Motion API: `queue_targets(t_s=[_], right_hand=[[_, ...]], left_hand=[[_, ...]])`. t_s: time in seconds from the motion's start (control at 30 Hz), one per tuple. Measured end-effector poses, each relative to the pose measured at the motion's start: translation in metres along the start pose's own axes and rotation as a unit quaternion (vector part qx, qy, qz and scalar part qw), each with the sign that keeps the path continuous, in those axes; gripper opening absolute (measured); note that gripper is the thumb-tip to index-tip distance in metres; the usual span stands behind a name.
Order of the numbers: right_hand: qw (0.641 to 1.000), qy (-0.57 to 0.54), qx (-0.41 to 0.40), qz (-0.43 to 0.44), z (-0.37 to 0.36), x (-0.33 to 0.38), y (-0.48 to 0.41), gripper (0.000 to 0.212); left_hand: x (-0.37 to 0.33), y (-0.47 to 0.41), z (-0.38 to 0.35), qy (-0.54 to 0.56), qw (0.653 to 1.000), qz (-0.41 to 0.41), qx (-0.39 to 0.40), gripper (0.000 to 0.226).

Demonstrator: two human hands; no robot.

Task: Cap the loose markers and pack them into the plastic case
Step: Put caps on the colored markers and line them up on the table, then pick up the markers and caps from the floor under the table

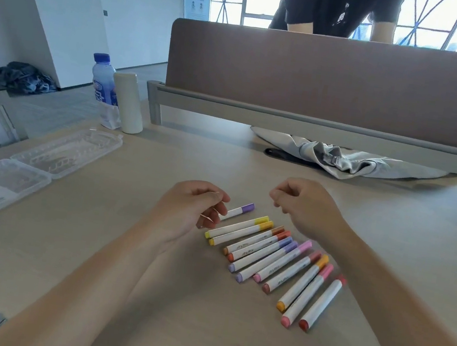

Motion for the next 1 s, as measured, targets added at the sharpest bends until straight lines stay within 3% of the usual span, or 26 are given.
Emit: queue_targets(t_s=[0.2,0.5,0.9,1.0], right_hand=[[0.996,-0.079,-0.023,0.036,0.006,0.015,-0.004,0.020],[0.995,-0.078,0.015,0.066,-0.013,0.023,0.007,0.019],[0.987,-0.154,0.044,0.025,-0.037,0.056,0.099,0.016],[0.986,-0.150,0.049,0.051,-0.046,0.067,0.124,0.017]], left_hand=[[-0.007,-0.005,-0.004,-0.013,0.999,-0.013,-0.034,0.024],[-0.003,0.016,0.000,0.030,0.996,-0.025,-0.079,0.023],[0.007,0.136,0.015,0.054,0.989,-0.046,-0.127,0.024],[0.008,0.175,0.019,0.067,0.985,-0.041,-0.151,0.023]])
Point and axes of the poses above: each hand's wrist, its own y-axis away from the middle knuckle, its own z-axis out of the back of the hand, x = y × z, the point moved 2 cm from there along -y, towards the middle knuckle, and after that the axes turned 4 degrees about -y, right-handed, at the moved point
